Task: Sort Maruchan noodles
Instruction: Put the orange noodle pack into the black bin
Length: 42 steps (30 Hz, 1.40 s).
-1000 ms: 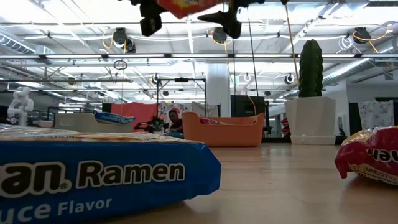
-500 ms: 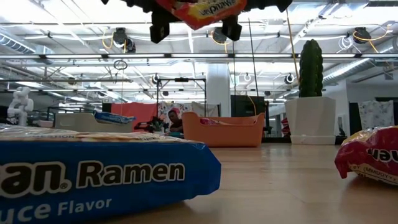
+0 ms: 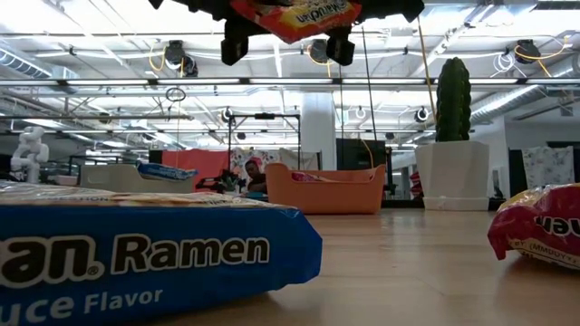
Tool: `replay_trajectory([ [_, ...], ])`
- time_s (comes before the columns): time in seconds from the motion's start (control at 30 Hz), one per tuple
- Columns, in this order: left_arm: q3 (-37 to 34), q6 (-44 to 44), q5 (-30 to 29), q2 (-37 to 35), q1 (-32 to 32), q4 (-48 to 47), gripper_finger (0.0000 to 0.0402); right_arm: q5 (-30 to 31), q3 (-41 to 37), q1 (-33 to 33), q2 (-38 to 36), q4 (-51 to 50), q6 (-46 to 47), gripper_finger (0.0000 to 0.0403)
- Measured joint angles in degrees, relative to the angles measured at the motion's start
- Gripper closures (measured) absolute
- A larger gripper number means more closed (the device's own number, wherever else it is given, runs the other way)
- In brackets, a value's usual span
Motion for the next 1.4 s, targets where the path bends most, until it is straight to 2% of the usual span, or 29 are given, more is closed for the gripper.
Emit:
replay_trajectory([
  [0.13, 0.0, -2.29, -2.87, 0.0, 0.02, -0.58, 0.0201, -0.95, 0.0, -0.17, 0.0, -0.55, 1.28, 0.0272],
  [0.3, 0.0, -2.65, -1.86, -1.24, 1.21, -2.47, 0.0128, -3.24, 0.0, -0.17, -0.65, -1.6, 3.84, 0.0285],
  [0.47, -0.12, -1.12, -1.42, -5.0, 2.27, -7.08, 0.009, -6.97, 0.01, 0.38, -2.96, -8.43, 5.51, 0.0285],
  [0.63, -0.11, 1.03, -2.26, -9.16, 2.97, -11.3, 0.0085, -8.33, 0.07, 3.08, -6.07, -15.31, 7.15, 0.0286],
  [0.83, -0.11, 3.15, -2.49, -12.55, 3.15, -21.97, 0.0085, -7.32, 0.07, 9.76, -10.69, -20.1, 13.14, 0.0286],
  [1.13, -0.13, 4.57, -2.49, -14.31, 0.78, -34.36, 0.0085, 1.72, 0.07, 25.26, -14.67, -26.81, 24.92, 0.0286],
  [1.4, -0.07, 3.56, -2.45, -14.43, -3.29, -34.74, 0.0085, 1.2, 0.07, 38.96, -14.96, -35.13, 31.69, 0.0286],
])
